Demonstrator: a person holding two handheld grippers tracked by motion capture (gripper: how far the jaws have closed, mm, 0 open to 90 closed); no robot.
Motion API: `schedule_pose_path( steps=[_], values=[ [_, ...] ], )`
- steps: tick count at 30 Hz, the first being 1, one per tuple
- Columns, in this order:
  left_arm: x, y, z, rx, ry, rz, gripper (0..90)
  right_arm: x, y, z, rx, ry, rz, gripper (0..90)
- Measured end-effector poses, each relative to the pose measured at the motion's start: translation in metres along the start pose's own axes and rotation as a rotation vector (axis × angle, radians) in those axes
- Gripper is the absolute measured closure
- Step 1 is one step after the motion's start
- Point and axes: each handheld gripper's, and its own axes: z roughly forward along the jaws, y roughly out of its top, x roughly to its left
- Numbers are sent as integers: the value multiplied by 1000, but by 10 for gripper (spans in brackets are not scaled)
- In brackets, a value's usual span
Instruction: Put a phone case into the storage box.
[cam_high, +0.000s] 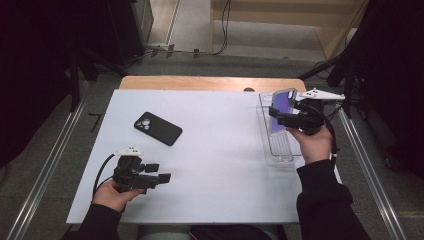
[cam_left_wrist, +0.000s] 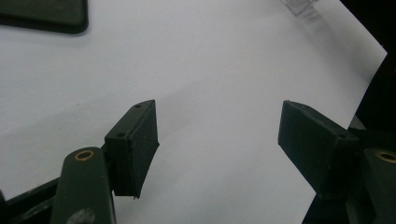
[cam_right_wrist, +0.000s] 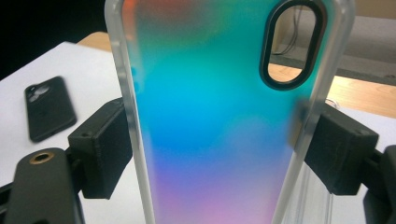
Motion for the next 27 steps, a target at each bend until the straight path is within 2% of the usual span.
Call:
schedule_pose_path(
  steps=[4, 8, 14, 18, 20, 27],
  values=[
    [1, -1, -2, -11, 8, -9, 290, -6, -3, 6, -25, -35, 32, 153],
    [1, -1, -3, -24, 8, -11, 294, -10, -4, 15, -47, -74, 28, 152],
    [4, -2, -5, -30, 15, -12, 293, -19, -1, 35, -37, -96, 67, 152],
    [5, -2, -4, -28, 12, -17, 294, -29, 10, 43, -18, -116, 86, 152],
    [5, -2, -4, -28, 13, -16, 294, -32, 15, 46, -15, -135, 78, 152],
    [5, -2, -5, -34, 5, -10, 294, -44, 22, 63, -3, -128, 122, 151]
  ],
)
